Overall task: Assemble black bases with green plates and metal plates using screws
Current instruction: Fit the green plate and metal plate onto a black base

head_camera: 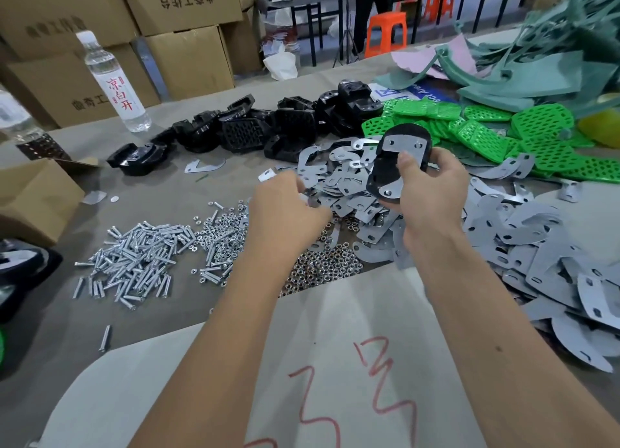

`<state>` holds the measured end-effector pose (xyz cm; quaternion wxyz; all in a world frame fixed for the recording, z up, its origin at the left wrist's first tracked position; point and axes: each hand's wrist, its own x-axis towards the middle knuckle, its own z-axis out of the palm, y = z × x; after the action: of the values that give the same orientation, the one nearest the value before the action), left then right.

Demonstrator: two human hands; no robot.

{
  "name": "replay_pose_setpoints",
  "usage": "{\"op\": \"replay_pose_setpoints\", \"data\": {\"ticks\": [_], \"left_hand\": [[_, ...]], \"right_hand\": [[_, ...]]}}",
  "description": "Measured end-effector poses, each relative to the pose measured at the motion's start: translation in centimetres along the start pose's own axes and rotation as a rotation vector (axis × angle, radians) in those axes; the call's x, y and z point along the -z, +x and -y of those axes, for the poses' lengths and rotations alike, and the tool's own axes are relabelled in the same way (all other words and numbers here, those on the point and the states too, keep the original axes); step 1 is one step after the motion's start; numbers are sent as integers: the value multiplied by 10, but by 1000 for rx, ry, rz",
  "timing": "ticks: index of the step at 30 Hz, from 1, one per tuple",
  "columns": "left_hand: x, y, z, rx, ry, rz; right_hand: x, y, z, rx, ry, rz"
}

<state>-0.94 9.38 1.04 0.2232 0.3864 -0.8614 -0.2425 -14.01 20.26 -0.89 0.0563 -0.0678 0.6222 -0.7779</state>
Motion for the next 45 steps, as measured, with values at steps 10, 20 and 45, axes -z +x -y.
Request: {"op": "replay_pose_setpoints", "data": {"ticks": [10,20,45], "left_hand": [[40,-10,55,524,-1256,-242],[62,-42,100,365,-1286,2],[40,-47,89,119,-850,-164]], "right_hand": [[-20,-26,-3,-126,27,316],[-36,-57,-15,-214,36,574],[-45,-84,-19,-59,-107,751]]}}
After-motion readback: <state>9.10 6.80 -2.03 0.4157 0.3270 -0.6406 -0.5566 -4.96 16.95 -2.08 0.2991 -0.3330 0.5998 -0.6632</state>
